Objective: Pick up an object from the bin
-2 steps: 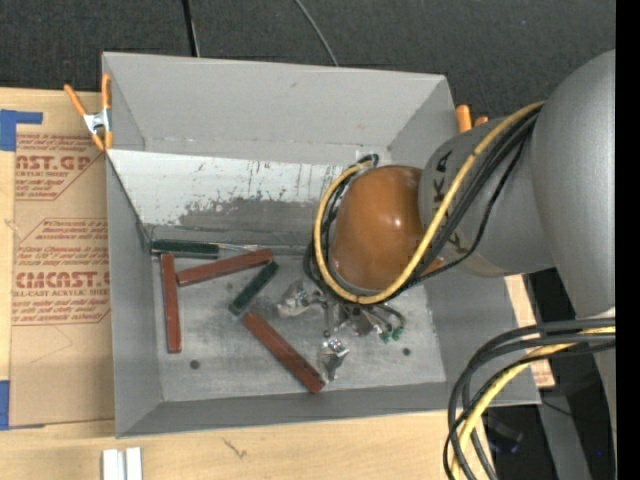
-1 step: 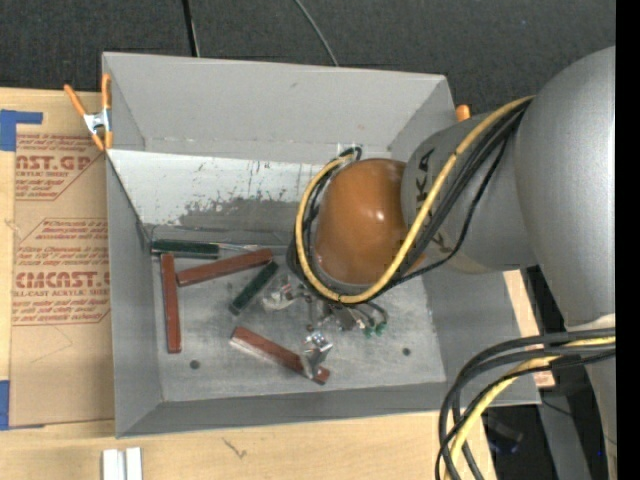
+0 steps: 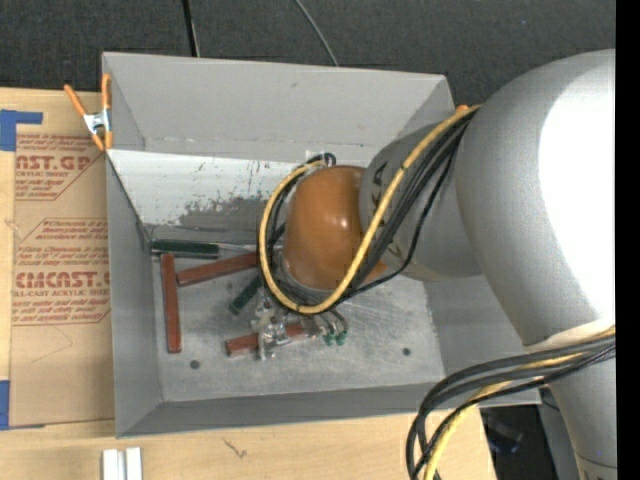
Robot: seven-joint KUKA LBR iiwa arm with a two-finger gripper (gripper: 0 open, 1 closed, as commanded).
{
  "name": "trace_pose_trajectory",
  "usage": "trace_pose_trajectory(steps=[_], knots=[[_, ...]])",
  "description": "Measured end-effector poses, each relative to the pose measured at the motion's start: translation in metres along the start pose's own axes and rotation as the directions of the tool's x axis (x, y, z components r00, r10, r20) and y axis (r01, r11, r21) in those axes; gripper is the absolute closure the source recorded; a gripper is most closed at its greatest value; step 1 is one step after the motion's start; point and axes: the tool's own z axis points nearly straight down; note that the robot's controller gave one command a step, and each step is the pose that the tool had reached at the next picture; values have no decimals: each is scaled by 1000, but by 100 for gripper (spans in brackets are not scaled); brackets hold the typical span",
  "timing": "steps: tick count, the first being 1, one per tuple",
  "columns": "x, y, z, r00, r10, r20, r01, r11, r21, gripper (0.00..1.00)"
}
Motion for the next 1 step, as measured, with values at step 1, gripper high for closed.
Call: trace_pose_trajectory(steps=[1], knots=[[0,0,0,1000,0,0,0,1000,0,100]])
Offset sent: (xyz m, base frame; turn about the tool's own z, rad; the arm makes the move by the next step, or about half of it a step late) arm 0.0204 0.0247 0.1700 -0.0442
